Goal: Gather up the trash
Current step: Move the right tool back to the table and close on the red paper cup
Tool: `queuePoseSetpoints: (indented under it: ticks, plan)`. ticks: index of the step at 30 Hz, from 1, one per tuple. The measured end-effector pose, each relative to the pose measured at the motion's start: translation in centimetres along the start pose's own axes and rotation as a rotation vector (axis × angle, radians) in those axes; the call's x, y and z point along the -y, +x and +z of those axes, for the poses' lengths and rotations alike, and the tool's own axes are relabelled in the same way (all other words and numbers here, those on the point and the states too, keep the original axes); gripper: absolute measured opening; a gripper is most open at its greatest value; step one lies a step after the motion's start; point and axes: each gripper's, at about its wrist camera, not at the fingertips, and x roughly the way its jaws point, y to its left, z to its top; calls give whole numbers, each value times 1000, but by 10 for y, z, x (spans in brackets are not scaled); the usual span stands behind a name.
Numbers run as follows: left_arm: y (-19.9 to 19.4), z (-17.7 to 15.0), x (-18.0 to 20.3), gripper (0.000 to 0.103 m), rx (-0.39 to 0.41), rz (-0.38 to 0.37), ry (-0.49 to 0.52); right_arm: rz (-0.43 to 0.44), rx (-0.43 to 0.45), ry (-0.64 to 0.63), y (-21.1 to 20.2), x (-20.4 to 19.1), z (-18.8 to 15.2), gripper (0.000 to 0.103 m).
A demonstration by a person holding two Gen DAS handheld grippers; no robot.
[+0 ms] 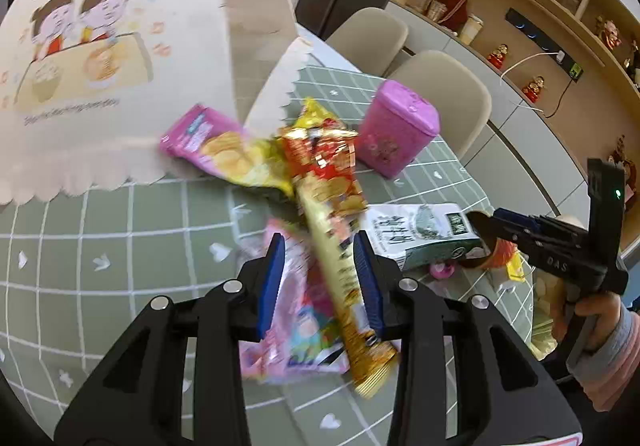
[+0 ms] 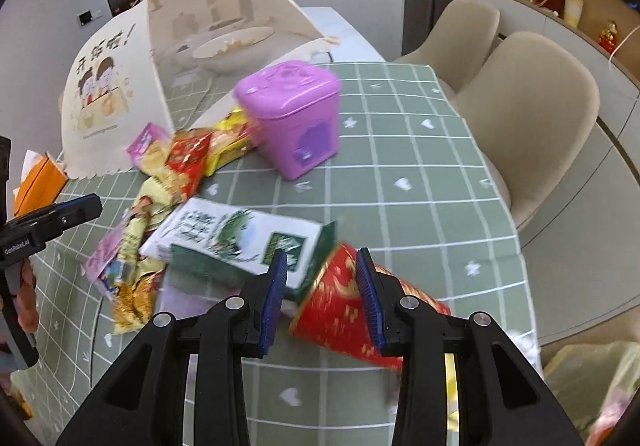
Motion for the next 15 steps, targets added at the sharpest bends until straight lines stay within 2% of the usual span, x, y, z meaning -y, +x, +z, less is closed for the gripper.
queuePoseSetpoints:
  ticks: [7,11,15]
  plan:
    - [-4,-16,-16,34,-57,-50,-101,107,-16,-52,-9,-41,-15,34]
    - [-6,-17,-9,34,-44,-54,-90,98,-23,-84,-19,-48,-18,34]
    - [-5,-15,0,34,-33,-60,-63,61,15,-98,-42,-38,-21,34]
